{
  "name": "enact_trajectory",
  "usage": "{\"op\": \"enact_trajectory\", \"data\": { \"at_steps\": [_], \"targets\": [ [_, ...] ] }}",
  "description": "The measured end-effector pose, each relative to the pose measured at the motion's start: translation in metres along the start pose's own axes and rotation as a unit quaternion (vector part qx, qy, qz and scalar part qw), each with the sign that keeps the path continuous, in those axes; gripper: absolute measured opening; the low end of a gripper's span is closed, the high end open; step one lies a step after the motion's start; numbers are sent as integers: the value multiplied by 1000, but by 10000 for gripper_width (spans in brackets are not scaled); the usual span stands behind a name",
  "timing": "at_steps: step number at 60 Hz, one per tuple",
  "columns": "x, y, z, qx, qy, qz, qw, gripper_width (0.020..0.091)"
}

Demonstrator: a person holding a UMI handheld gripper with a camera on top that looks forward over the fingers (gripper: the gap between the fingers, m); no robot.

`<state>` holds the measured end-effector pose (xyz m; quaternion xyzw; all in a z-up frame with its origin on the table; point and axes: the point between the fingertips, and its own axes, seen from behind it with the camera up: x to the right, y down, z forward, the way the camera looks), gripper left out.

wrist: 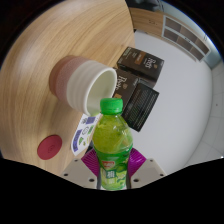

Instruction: Pour water

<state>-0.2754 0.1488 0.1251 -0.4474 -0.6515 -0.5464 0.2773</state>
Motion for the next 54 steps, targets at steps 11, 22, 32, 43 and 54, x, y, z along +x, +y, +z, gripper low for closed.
{"op": "enact_trajectory", "data": {
  "at_steps": [11,22,32,43,54],
  "targets": [
    [4,9,-10,10,-24,94,995,331],
    [-2,6,-32,68,-111,397,909,348],
    [-8,10,-34,115,-164,651,733,350],
    [-36,22,-18,133,-163,761,614,349],
    [-58,19,-1,138,-148,800,565,347]
  ]
}}
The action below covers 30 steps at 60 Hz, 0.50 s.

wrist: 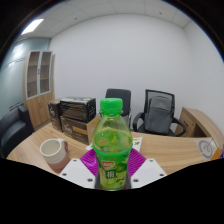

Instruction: Pour water

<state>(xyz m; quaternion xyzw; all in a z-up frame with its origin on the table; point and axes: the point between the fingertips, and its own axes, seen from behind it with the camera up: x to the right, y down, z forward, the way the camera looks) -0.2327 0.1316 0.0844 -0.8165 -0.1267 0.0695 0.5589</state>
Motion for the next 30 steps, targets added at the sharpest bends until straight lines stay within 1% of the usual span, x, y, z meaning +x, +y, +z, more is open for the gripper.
{"op": "enact_trajectory", "data": {
  "at_steps": [2,4,7,13,14,20,21,23,25,27,30],
  "targets": [
    [0,8,4,-1,-1,4,1000,351],
    [3,6,2,17,-1,7,1000,350],
    [4,6,0,27,0,4,1000,349],
    [9,7,-1,37,8,23,999,351],
    [9,7,-2,37,9,24,999,360],
    [7,9,-4,34,11,22,999,483],
    [7,10,-4,31,12,23,999,493],
    [5,11,-4,24,9,26,999,528],
    [3,12,-6,14,4,30,999,542],
    [3,13,-9,5,1,33,999,570],
    [5,17,-17,-11,6,36,999,648]
  ]
}}
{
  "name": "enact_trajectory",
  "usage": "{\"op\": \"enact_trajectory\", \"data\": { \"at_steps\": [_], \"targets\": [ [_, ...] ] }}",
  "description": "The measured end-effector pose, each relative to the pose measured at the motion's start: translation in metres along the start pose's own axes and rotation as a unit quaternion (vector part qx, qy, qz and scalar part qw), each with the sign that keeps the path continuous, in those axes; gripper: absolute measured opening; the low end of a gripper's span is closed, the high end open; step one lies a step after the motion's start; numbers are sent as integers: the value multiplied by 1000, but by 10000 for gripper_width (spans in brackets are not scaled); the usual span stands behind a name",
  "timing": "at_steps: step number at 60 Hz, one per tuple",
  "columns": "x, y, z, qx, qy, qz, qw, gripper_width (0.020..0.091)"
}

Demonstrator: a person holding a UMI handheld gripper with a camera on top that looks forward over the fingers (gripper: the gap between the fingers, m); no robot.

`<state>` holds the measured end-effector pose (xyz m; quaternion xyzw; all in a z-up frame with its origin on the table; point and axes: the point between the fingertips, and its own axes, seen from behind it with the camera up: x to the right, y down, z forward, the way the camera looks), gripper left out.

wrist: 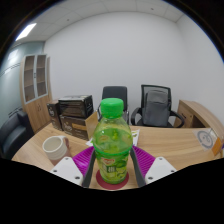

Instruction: Pour water

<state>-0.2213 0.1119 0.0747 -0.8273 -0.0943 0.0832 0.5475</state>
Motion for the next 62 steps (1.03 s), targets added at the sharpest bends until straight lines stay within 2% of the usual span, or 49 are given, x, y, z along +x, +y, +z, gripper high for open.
{"op": "enact_trajectory", "data": {
  "at_steps": [4,6,15,22,37,62],
  "targets": [
    [4,7,-18,-18,19,9,1000,772],
    [5,12,-32,-23,27,16,999,802],
    [-5,35,-107,-60,63,39,995,810],
    [-21,31,-166,-75,91,70,991,817],
    [-44,-5,-240,-52,123,85,987,817],
    [-54,-64,-261,7,138,66,988,816]
  ]
}}
